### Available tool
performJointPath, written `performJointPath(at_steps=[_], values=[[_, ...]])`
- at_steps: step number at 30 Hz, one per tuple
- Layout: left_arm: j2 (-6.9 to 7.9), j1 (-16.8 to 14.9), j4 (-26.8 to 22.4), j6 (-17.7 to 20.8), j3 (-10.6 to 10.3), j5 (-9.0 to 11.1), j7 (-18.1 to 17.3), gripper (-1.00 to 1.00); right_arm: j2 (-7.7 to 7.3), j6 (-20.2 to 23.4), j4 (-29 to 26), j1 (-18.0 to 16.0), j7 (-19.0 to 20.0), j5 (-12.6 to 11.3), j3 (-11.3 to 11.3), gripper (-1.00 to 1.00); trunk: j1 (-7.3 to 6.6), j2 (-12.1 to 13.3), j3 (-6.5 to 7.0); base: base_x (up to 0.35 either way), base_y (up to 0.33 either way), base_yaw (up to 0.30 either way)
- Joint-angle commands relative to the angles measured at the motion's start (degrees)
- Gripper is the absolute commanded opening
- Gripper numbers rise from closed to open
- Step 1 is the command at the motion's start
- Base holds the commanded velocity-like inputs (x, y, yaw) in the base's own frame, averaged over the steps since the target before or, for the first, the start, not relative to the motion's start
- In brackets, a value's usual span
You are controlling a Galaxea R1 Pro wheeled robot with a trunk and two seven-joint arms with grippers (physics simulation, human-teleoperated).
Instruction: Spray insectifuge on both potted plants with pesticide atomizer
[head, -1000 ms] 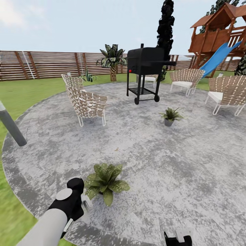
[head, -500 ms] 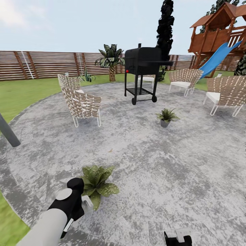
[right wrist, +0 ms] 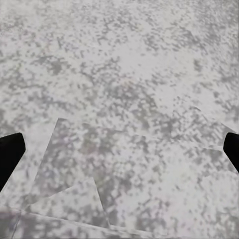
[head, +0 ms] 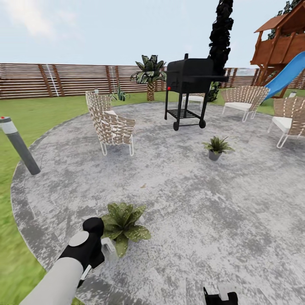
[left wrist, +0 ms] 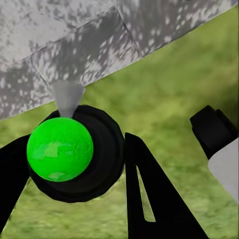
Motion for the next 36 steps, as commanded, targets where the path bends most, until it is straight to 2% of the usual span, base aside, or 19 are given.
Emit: performJointPath(at_steps=[1, 3, 8, 13, 18, 20, 23, 28, 31, 36], values=[[-0.27, 0.0, -1.0, 0.6, 0.3, -0.4, -0.5, -1.00, -0.02, -0.1, 0.0, 0.0, -0.4, 0.5, 0.2, 1.00, -0.01, 0.0, -0.05, 0.050, 0.000, 0.027], [-0.78, 0.0, -1.7, 0.6, 0.3, -0.4, -0.5, -1.00, -0.04, -0.1, 0.0, 0.0, -0.4, 0.5, 0.2, 1.00, -0.01, 0.0, -0.05, 0.203, 0.000, 0.010], [-0.81, 0.0, -1.9, 0.6, 0.3, -0.5, -0.5, -1.00, -0.04, -0.1, 0.0, 0.0, -0.4, 0.5, 0.2, 1.00, -0.01, 0.0, -0.05, 0.188, 0.000, 0.001], [0.39, 0.5, -1.2, 0.5, 0.1, -0.6, -0.5, -1.00, 0.01, -0.1, 0.0, 0.0, -0.4, 0.5, 0.2, 1.00, -0.01, 0.0, -0.05, 0.010, 0.000, 0.000], [0.84, 2.0, -1.6, 0.5, 4.1, -0.4, -0.5, -1.00, 0.21, -0.1, 0.1, 0.0, -0.2, 0.5, 0.2, 1.00, -0.01, 0.0, -0.05, -0.013, 0.000, 0.000], [0.80, 2.0, -1.8, 0.5, 5.9, -0.4, 1.1, -1.00, 0.22, -0.1, 0.1, 0.0, -0.2, 0.5, 0.2, 1.00, -0.01, 0.0, -0.05, -0.226, 0.040, 0.000], [0.43, 2.0, -1.8, 0.5, 6.8, -0.4, 3.6, -1.00, 0.22, -0.1, 0.0, 0.0, -0.2, 0.5, 0.2, 1.00, -0.01, 0.0, -0.05, -0.147, 0.175, 0.000], [-0.18, 2.1, -1.4, 0.5, 6.8, -0.3, 3.9, -1.00, 0.23, -0.1, 0.1, 0.0, -0.2, 0.5, 0.2, 1.00, -0.01, 0.0, -0.05, -0.011, 0.089, 0.000], [-0.75, 2.1, -1.5, 0.5, 6.7, 2.8, 4.0, -1.00, 0.23, 0.0, 0.1, 0.0, -0.2, 0.5, 0.2, 1.00, -0.01, 0.0, -0.05, 0.000, 0.004, 0.000], [-1.09, 2.1, -1.7, 0.1, 6.4, 4.9, 4.1, -1.00, 0.03, 0.0, 0.0, 0.0, -0.4, 0.5, 0.2, 1.00, -0.01, 0.0, -0.05, -0.103, -0.024, 0.000]])
